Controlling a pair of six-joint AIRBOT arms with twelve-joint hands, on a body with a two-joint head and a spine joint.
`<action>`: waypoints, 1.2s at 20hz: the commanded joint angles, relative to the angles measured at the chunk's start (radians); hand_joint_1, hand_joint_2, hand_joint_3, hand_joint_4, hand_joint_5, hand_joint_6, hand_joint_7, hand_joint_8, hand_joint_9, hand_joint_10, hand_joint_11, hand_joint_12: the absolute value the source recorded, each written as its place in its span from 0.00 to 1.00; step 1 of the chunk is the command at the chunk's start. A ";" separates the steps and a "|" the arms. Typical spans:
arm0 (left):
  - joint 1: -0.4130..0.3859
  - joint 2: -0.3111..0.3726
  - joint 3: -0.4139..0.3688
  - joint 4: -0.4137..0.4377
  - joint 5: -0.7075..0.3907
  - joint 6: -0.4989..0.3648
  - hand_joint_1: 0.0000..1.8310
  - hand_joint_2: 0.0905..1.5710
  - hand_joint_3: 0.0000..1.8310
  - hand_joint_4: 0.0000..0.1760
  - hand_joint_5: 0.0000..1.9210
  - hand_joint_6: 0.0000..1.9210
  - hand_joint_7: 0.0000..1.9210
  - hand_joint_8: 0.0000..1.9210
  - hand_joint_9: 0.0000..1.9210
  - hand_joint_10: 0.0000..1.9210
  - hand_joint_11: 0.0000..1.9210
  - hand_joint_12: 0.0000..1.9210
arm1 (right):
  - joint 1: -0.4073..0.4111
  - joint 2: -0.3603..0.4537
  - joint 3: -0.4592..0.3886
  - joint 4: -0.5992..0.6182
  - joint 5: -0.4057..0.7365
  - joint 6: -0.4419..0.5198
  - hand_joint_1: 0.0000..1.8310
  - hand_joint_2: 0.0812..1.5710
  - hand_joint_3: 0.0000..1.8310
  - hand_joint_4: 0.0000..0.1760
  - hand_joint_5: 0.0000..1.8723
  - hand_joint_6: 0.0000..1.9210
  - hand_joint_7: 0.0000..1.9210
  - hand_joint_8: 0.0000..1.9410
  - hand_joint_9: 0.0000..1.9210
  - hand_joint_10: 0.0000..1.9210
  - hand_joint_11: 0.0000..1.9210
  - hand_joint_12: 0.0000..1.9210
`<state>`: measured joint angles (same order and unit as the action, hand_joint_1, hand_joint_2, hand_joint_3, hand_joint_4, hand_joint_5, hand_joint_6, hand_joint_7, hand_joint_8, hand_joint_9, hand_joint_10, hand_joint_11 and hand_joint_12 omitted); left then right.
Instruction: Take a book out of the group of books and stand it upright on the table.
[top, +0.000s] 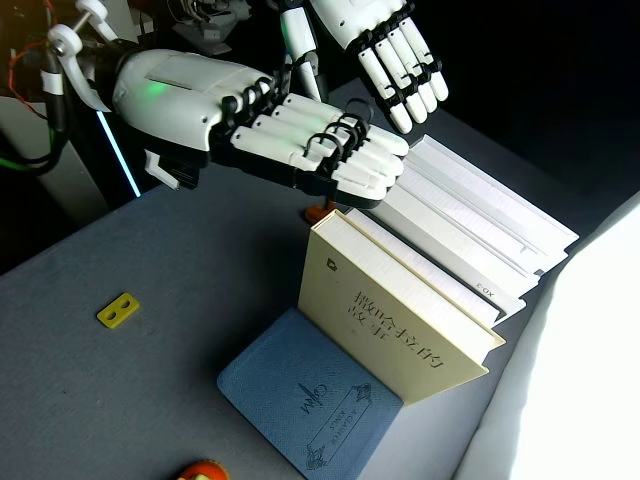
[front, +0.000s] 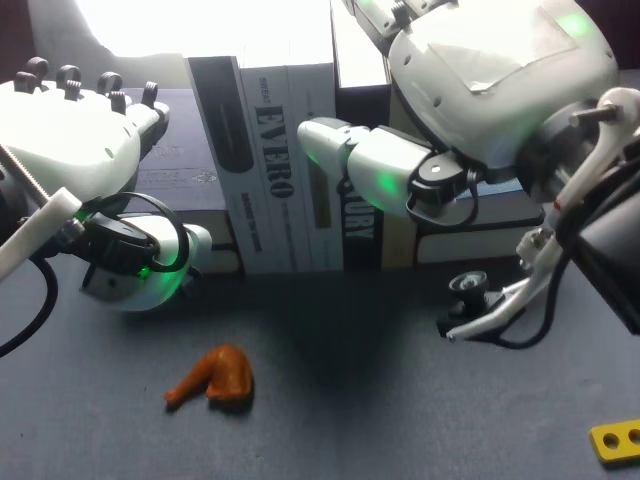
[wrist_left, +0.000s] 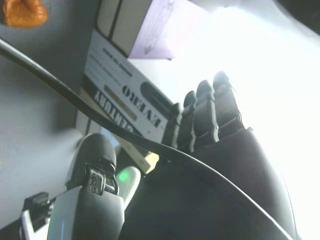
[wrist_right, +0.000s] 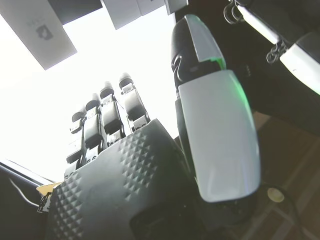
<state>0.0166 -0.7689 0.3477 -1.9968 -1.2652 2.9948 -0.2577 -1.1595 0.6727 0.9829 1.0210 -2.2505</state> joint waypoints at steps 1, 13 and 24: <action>-0.012 0.001 -0.001 0.100 0.007 0.004 0.11 0.88 0.00 0.00 0.00 0.00 0.00 0.00 0.00 0.00 0.00 0.00 | 0.021 0.000 0.004 -0.083 0.072 0.014 0.00 0.76 0.00 0.09 0.01 0.01 0.00 0.00 0.00 0.00 0.00 0.00; -0.012 0.001 0.001 0.100 0.007 0.004 0.11 0.87 0.00 0.00 0.01 0.00 0.00 0.00 0.00 0.00 0.00 0.00 | 0.016 -0.040 0.055 -0.083 0.064 0.023 0.00 0.76 0.00 0.03 0.22 0.09 0.02 0.01 0.00 0.00 0.00 0.00; -0.011 0.001 0.004 0.103 0.007 0.004 0.13 0.87 0.00 0.00 0.03 0.00 0.00 0.00 0.00 0.00 0.00 0.00 | -0.034 -0.079 0.108 -0.129 0.062 0.056 0.00 0.76 0.00 0.00 0.28 0.07 0.07 0.01 0.00 0.00 0.00 0.00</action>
<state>0.0166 -0.7689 0.3489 -1.9968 -1.2652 2.9952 -0.2977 -1.2407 0.7811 0.9344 1.0161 -2.2021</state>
